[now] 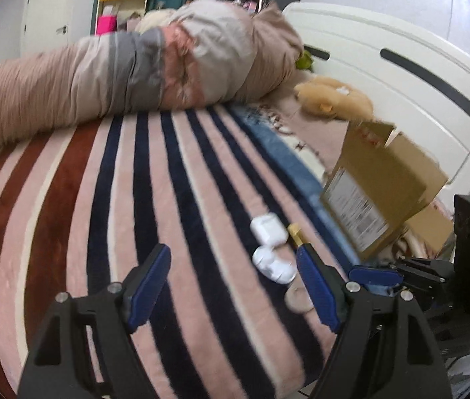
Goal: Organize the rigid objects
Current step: 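Grasp the clear tape roll with the right gripper while the left gripper grasps the white lens case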
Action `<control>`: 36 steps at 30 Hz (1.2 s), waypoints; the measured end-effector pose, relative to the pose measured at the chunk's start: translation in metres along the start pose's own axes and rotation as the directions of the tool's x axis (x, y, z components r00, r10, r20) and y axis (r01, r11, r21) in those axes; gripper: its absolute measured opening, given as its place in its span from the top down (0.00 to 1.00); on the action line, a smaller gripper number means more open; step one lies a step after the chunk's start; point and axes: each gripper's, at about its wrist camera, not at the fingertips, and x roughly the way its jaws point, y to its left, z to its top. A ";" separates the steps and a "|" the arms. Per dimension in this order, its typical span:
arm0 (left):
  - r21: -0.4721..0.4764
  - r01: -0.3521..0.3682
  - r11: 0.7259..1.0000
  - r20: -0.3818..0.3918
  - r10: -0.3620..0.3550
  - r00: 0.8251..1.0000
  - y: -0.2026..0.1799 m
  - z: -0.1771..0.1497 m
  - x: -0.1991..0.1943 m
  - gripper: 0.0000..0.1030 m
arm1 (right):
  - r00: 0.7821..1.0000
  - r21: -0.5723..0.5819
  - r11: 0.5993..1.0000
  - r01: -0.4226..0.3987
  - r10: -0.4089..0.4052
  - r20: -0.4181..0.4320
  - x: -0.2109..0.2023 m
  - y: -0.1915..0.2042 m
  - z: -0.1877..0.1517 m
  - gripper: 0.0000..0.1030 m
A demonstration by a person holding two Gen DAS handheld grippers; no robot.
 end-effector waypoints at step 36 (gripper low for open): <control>0.112 0.154 0.982 -0.199 -0.130 0.971 -0.043 -0.019 0.133 0.30 | 0.966 -0.004 0.969 0.247 -0.247 -0.076 0.024 -0.032 -0.041 0.66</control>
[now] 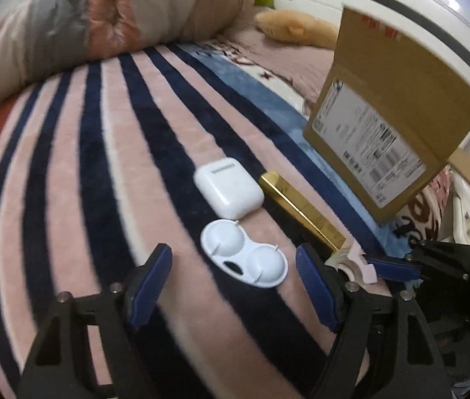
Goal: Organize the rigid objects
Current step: 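Grasp the clear tape roll with the right gripper while the left gripper grasps the white lens case, then carry the tape roll and lens case over the box and open both grippers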
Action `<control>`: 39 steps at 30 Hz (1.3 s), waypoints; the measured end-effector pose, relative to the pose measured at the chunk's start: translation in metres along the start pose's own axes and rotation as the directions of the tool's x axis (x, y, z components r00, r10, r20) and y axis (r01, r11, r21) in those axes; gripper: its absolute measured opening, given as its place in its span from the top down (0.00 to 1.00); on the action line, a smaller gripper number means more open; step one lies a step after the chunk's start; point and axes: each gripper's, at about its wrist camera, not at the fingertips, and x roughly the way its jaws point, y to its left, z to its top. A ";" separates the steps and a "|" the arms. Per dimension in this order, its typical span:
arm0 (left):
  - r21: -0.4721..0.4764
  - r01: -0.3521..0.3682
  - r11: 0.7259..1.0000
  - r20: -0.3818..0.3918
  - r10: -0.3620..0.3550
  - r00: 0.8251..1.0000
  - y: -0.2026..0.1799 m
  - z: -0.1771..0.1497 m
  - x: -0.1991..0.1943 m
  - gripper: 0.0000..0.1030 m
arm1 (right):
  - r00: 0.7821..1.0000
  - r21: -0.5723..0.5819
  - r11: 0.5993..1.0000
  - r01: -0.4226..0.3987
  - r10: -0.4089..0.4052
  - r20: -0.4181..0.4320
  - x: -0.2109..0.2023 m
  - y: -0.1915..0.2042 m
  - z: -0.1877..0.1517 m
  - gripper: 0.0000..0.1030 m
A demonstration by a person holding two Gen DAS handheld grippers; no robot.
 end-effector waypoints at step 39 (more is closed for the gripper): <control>0.296 0.016 0.955 0.160 -0.067 0.985 -0.200 0.128 -0.097 0.48 | 0.942 0.028 0.979 0.202 -0.202 0.269 -0.147 -0.151 0.060 0.65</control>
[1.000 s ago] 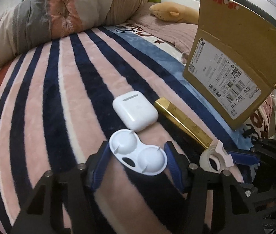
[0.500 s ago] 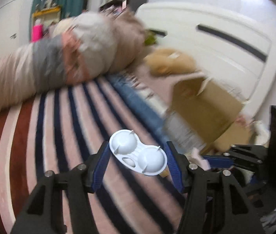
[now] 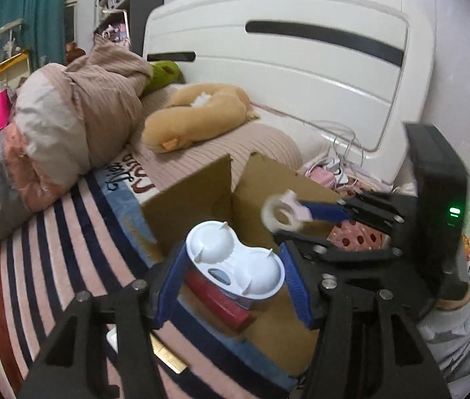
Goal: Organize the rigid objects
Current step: 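Carry the tape roll and lens case over the box and open both grippers, then grasp the gold lipstick tube with the right gripper while the left gripper grasps the white earbud case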
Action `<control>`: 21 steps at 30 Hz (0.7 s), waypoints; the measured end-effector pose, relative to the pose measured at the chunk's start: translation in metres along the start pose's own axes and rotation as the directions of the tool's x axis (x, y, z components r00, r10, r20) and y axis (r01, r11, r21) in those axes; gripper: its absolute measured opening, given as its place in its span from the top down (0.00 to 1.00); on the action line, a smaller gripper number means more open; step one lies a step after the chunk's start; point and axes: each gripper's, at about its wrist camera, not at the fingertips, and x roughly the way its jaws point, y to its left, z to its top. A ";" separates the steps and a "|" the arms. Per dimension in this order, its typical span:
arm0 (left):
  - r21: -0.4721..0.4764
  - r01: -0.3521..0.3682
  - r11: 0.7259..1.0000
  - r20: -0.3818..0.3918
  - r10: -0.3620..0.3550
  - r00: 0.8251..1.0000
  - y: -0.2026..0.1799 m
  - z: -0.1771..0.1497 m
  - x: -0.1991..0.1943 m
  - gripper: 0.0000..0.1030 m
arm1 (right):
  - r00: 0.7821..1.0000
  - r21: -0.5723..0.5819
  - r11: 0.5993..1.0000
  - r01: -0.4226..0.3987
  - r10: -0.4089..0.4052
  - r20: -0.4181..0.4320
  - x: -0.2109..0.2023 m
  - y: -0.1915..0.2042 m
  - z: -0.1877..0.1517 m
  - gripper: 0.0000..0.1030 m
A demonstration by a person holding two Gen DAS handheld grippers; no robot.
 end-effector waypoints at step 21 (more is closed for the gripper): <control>-0.031 -0.071 0.997 -0.059 0.069 0.996 0.008 -0.008 0.016 0.34 | 1.000 0.014 1.000 -0.012 0.012 -0.005 0.014 -0.020 0.001 0.40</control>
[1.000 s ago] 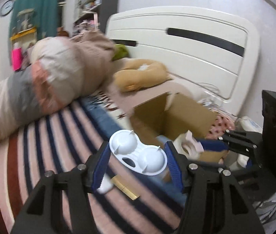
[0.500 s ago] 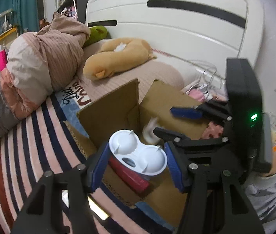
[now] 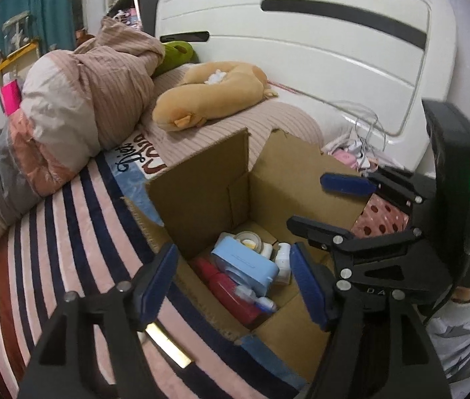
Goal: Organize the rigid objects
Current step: 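Grasp the gold lipstick tube with the right gripper while the left gripper grasps the white earbud case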
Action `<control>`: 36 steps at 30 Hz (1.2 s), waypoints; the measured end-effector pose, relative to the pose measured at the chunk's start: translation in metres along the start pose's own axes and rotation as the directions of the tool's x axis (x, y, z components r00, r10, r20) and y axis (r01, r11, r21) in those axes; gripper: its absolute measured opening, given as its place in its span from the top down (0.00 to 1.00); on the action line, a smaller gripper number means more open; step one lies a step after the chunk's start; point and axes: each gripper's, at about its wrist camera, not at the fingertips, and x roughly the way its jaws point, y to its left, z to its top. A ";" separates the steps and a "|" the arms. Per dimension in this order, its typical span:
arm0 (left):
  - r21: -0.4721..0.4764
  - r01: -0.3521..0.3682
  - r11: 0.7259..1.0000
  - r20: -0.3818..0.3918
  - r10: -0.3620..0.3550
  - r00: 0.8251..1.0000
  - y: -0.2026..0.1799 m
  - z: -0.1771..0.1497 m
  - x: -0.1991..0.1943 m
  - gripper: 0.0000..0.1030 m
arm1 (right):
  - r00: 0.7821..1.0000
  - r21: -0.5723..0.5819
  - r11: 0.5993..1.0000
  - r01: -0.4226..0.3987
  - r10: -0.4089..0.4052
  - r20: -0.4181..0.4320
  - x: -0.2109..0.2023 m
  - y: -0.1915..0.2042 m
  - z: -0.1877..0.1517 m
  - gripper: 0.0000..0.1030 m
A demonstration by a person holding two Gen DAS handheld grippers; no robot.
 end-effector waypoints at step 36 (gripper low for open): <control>-0.266 -0.009 0.964 -0.064 -0.008 0.998 0.195 -0.159 0.030 0.31 | 0.975 -0.115 0.990 -0.079 0.053 -0.214 0.125 0.197 -0.059 0.76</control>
